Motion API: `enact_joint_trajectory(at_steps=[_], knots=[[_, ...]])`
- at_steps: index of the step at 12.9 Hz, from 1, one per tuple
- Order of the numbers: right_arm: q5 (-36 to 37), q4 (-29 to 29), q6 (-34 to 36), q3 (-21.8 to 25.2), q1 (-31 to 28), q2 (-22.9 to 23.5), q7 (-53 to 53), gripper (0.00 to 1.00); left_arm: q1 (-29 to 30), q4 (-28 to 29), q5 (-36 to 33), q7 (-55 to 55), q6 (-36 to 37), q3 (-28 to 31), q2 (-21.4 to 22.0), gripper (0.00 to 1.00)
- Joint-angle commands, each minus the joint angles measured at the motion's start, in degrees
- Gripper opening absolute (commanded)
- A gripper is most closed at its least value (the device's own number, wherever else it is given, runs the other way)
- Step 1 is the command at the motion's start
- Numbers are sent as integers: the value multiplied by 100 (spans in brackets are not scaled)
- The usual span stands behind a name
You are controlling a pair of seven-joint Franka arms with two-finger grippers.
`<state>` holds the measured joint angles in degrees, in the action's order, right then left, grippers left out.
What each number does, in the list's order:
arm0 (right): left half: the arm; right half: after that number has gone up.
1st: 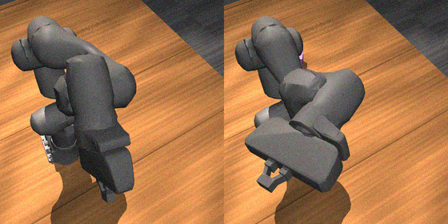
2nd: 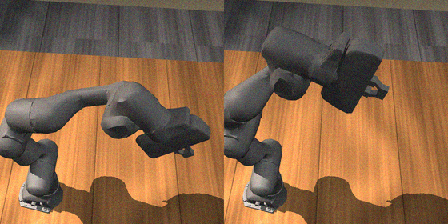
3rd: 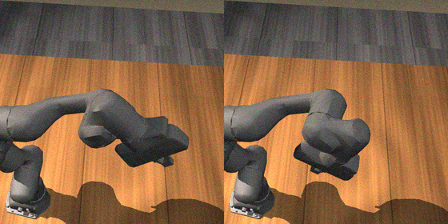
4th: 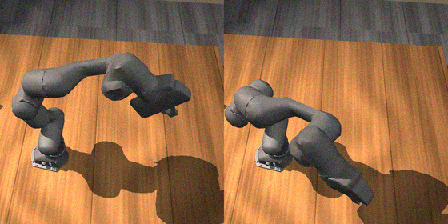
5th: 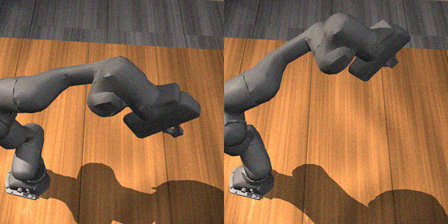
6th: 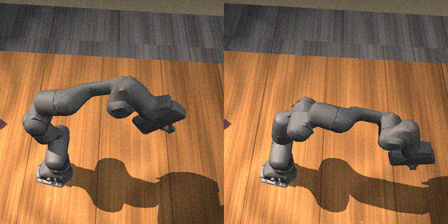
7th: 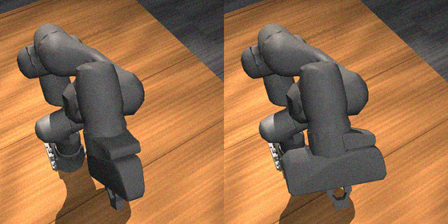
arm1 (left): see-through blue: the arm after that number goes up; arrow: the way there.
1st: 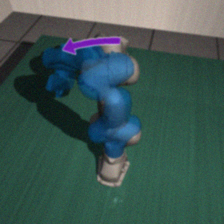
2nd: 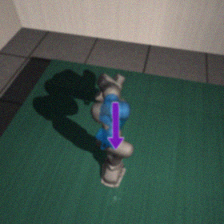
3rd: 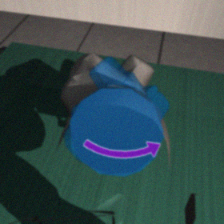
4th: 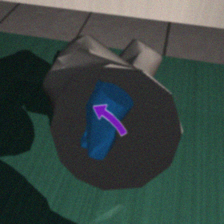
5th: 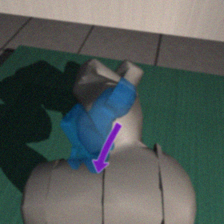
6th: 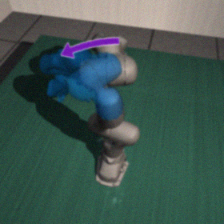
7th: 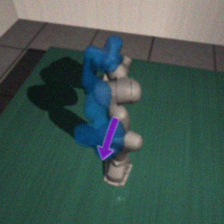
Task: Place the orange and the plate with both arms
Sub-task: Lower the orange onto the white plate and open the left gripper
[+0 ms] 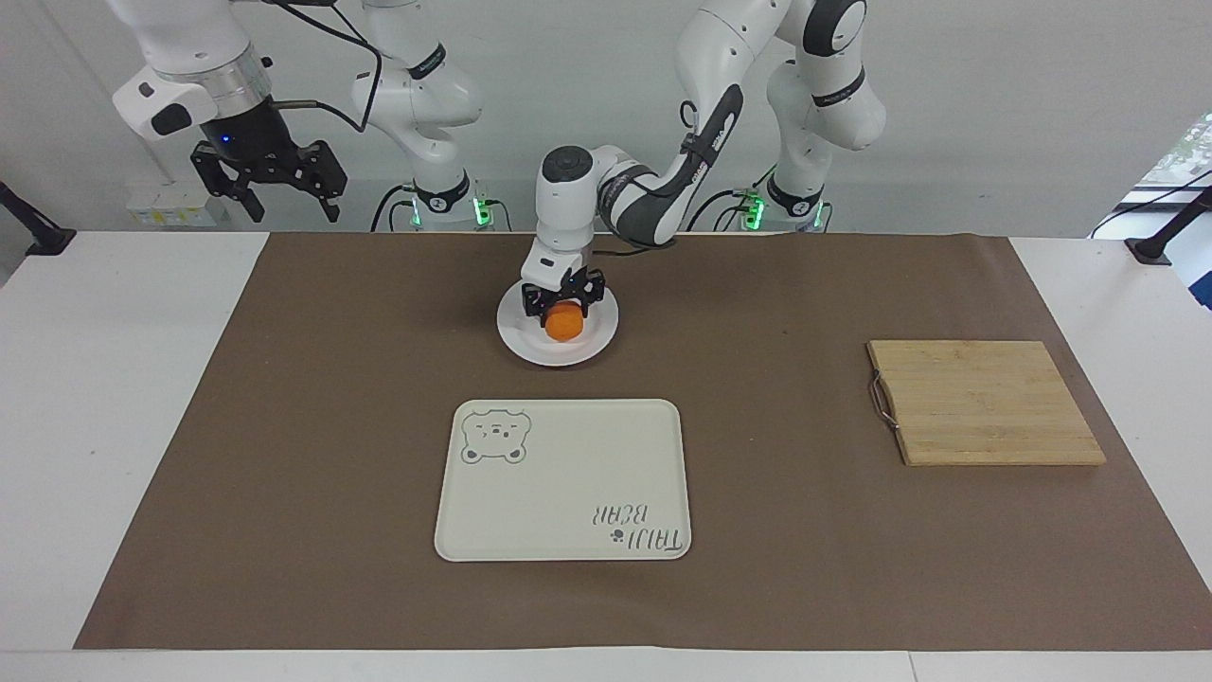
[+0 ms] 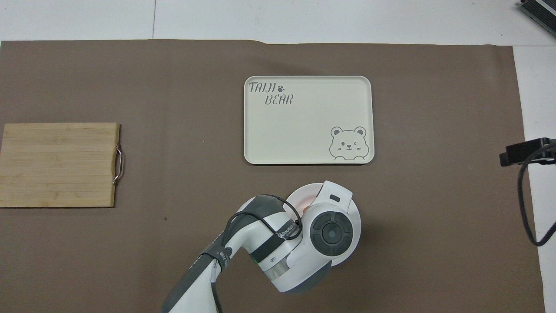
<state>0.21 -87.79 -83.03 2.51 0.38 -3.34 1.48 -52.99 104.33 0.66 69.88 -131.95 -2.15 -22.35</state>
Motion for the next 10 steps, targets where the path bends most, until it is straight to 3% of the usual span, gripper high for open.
enact_joint_trajectory(at_steps=[1,5,10], knots=[[58,-72,41,-22,-20,-79,-95,100,208,97,-136,-228,89,100,449,100],[58,-80,41,-22,-20,-79,-95,100,1086,79,-127,-1246,406,92,811,100],[58,-54,59,-13,-20,-87,-104,100,2536,70,-5,-3108,433,65,794,100]])
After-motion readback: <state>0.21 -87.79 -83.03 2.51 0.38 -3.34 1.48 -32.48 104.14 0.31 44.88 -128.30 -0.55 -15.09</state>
